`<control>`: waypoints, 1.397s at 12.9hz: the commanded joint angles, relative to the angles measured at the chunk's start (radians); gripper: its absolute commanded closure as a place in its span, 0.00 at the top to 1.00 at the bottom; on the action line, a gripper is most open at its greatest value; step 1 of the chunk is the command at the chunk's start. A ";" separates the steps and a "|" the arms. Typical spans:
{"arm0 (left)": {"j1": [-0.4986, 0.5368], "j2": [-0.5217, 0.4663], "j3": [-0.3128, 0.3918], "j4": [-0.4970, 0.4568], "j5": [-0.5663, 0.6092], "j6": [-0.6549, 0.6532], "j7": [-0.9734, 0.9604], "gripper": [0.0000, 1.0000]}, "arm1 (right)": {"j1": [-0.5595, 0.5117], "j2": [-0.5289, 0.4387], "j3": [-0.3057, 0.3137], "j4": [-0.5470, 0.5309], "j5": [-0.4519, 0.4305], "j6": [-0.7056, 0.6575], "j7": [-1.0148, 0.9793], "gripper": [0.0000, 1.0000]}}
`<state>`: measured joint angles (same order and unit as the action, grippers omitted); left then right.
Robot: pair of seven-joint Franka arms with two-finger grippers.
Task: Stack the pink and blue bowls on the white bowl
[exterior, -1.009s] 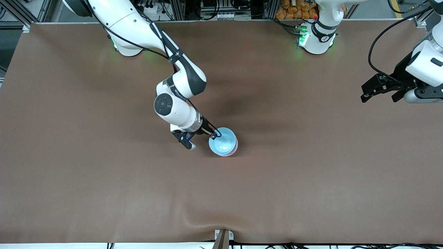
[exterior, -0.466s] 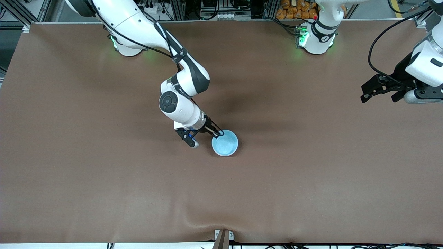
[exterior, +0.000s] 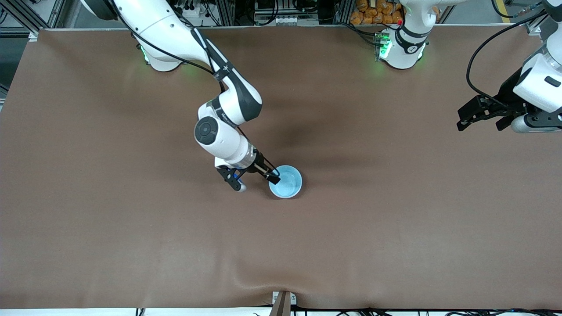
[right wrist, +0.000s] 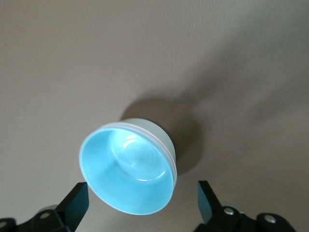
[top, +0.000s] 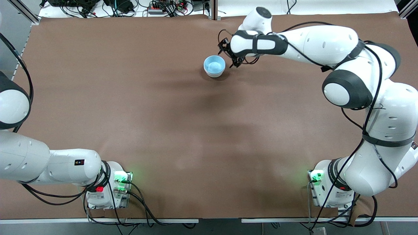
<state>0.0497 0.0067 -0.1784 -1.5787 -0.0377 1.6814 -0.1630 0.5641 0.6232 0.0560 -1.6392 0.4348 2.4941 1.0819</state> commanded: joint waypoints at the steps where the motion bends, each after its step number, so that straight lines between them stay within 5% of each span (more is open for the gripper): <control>1: 0.004 0.009 -0.003 0.023 -0.016 -0.020 0.008 1.00 | -0.016 -0.100 -0.050 -0.014 -0.017 -0.139 -0.032 1.00; 5: 0.004 0.009 -0.003 0.023 -0.016 -0.020 0.010 1.00 | -0.020 -0.215 -0.169 -0.011 -0.051 -0.401 -0.232 1.00; 14: 0.002 0.009 -0.003 0.023 -0.005 -0.020 0.017 1.00 | -0.018 -0.430 -0.563 -0.039 -0.082 -0.816 -0.799 1.00; 16: 0.002 0.009 -0.003 0.020 0.002 -0.022 0.019 1.00 | -0.103 -0.459 -0.562 -0.037 -0.116 -0.866 -0.879 1.00; 18: -0.002 0.007 -0.003 0.022 0.018 -0.031 0.019 1.00 | -0.253 -0.496 -0.449 -0.037 -0.143 -0.883 -0.960 1.00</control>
<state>0.0492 0.0070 -0.1788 -1.5782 -0.0368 1.6786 -0.1600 0.4298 0.1858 -0.4946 -1.6443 0.3246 1.6164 0.1814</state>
